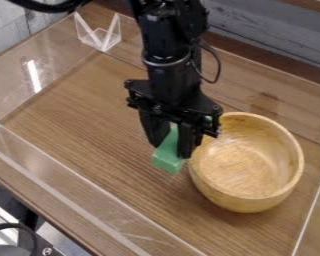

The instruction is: Put the green block in the brown bowl

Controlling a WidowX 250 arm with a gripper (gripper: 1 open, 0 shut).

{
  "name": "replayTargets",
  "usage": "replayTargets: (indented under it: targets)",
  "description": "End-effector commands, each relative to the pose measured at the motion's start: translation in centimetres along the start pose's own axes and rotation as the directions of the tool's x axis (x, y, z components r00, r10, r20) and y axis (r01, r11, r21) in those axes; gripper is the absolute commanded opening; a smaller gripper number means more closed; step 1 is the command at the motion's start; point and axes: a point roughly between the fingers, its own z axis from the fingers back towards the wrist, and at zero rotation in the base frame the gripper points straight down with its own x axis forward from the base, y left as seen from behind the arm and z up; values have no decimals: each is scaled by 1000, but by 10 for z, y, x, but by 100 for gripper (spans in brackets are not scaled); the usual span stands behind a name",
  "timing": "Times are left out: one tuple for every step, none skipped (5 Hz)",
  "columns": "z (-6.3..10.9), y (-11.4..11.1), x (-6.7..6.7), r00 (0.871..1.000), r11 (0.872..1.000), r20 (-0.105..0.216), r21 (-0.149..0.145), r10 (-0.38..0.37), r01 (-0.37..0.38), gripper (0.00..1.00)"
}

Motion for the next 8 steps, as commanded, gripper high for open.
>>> replayTargets:
  targets:
    - [17, -7, 10, 997, 1000, 71, -8, -22, 22, 0]
    - [17, -8, 10, 997, 1000, 75, -10, -26, 27, 0]
    - [19, -11, 10, 996, 999, 78, -11, -32, 33, 0]
    - [19, -13, 10, 996, 999, 81, -13, -37, 39, 0]
    - [20, -17, 10, 995, 999, 86, -15, -44, 46, 0]
    - [22, -21, 10, 994, 998, 91, -17, -52, 54, 0]
    - [22, -25, 11, 994, 998, 96, -18, -59, 61, 0]
    - [21, -30, 11, 993, 998, 103, -19, -64, 66, 0]
